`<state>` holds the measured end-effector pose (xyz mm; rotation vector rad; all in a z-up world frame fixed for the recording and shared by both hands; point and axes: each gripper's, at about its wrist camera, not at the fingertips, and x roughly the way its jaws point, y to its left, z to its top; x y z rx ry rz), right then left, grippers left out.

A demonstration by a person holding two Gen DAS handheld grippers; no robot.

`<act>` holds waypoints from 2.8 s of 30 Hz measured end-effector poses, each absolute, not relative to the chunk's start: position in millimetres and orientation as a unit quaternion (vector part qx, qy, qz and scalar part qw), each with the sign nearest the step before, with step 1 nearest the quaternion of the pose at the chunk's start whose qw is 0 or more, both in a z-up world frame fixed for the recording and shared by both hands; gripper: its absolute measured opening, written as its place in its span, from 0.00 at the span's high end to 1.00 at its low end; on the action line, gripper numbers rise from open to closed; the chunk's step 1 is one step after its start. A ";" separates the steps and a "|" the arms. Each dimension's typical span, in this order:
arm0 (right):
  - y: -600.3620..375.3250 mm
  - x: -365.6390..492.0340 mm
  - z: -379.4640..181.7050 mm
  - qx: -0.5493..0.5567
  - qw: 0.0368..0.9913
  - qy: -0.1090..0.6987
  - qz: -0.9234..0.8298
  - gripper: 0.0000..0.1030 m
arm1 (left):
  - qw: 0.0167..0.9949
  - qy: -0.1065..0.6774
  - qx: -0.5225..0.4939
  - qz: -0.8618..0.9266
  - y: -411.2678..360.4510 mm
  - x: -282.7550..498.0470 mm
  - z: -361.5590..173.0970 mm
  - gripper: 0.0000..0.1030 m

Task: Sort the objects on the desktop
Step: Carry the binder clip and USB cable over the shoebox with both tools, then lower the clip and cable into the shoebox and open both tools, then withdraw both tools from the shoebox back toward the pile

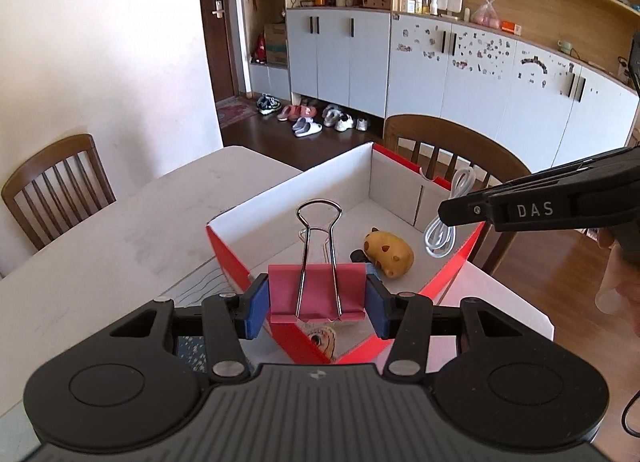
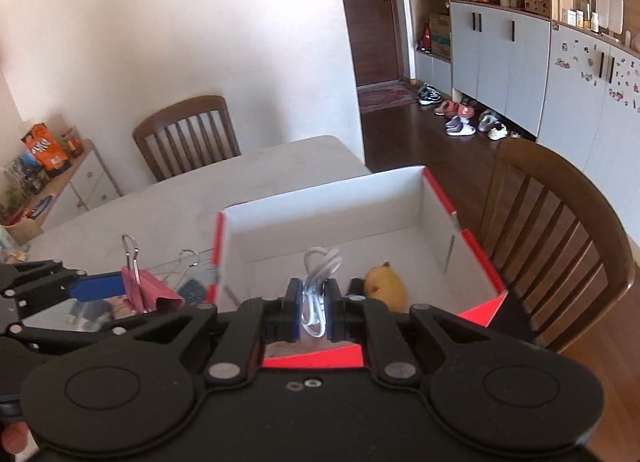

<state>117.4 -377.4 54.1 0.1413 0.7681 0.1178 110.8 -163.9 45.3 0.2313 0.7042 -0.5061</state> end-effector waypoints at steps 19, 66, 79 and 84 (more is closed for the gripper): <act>-409.4 172.4 3.9 0.015 0.905 0.424 0.039 0.90 | 0.862 0.410 0.146 -0.261 -235.6 184.1 -0.5 0.53; -428.3 190.2 -25.9 -0.023 0.862 0.484 0.152 0.59 | 0.874 0.440 0.084 -0.190 -239.6 163.3 -6.7 0.45; -423.4 181.7 -23.3 -0.016 0.867 0.469 0.167 0.33 | 0.889 0.426 0.053 -0.160 -212.1 131.1 4.3 0.30; -420.0 178.0 -21.0 -0.015 0.868 0.466 0.171 0.29 | 0.890 0.427 0.045 -0.155 -202.6 123.0 6.7 0.30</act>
